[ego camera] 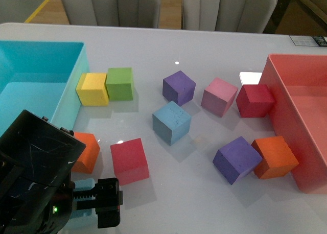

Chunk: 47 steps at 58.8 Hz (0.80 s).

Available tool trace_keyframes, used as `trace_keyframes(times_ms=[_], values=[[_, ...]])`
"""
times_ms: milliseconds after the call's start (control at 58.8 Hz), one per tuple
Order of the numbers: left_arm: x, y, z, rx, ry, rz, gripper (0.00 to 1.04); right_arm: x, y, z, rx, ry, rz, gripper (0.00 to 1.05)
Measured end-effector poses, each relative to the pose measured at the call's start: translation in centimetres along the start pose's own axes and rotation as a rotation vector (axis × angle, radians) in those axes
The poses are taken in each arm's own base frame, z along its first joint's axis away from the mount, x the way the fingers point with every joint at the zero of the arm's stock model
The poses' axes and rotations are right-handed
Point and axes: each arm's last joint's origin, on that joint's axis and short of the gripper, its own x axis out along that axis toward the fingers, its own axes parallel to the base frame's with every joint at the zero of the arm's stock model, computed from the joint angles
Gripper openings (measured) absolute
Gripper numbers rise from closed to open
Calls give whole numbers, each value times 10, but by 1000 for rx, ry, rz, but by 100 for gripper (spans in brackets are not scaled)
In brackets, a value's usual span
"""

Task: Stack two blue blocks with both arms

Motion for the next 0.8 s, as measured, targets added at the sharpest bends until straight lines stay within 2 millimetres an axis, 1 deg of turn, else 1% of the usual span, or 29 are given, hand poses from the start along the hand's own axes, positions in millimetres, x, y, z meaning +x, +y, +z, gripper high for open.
trace_keyframes(times_ms=[51,136,289,425,579,800], values=[[0,0,-1,1,0,2,96,0,0,0,0,0,0,96],[0,-2,-2,4,1,2,85,0,0,0,0,0,0,96],[0,-4,-4,15,0,7,60,0,0,0,0,0,0,96],[-4,-3,-7,23,9,19,47,0,0,0,0,0,0,96],[-21,1,-13,35,8,40,42,0,0,0,0,0,0,96],[-63,4,-15,51,-51,10,40,0,0,0,0,0,0,96]])
